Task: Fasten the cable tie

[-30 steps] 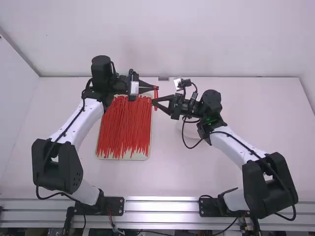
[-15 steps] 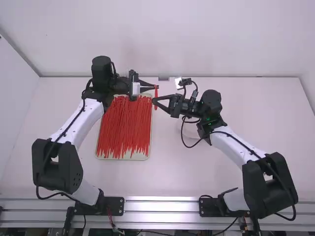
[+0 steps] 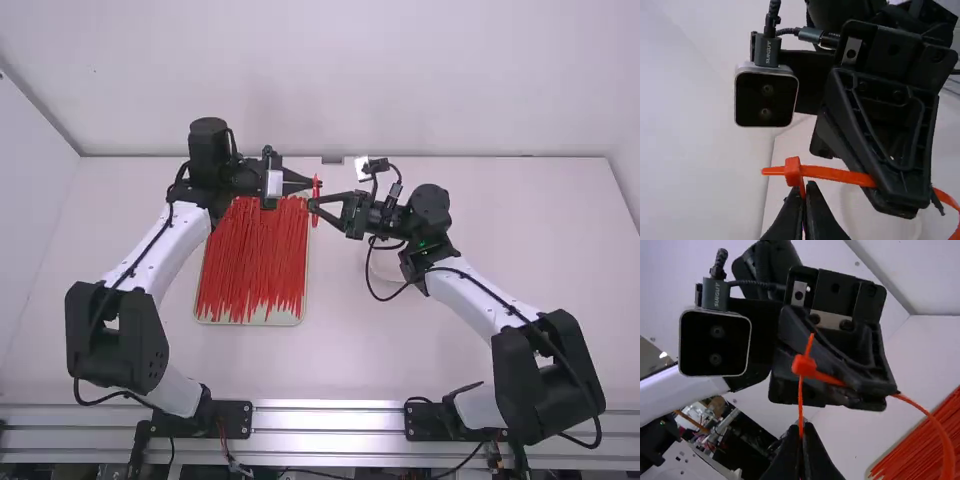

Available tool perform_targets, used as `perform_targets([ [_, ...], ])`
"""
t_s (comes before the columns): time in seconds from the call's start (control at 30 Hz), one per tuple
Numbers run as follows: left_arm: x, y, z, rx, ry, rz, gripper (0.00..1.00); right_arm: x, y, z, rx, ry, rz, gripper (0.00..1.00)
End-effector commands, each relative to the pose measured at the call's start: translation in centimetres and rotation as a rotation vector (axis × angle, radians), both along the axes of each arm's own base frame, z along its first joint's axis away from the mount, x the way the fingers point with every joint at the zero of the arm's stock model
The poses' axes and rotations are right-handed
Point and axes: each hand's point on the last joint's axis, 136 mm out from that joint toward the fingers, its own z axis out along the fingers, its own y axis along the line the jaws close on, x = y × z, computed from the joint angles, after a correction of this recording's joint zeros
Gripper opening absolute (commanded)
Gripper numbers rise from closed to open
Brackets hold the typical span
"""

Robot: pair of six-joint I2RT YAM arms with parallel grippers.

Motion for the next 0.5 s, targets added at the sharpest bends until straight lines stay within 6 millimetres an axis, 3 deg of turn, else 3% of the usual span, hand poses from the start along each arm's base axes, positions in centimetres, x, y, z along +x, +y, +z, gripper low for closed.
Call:
perform_targets([
  [0.0, -1.2, -0.1, -0.2, -0.014, 0.006, -0.054, 0.02, 0.9, -0.2, 1.3, 0.023, -0.024, -0.036, 0.0],
  [0.27, -1.7, -0.8, -0.6, -0.009, 0.028, -0.071, 0.02, 1.0, -0.2, 1.3, 0.02, -0.048, -0.044, 0.0],
  [0.47, -1.6, -0.9, -2.1, 0.022, 0.026, -0.043, 0.02, 1.2, -0.2, 1.1, 0.031, 0.044, -0.041, 0.0],
])
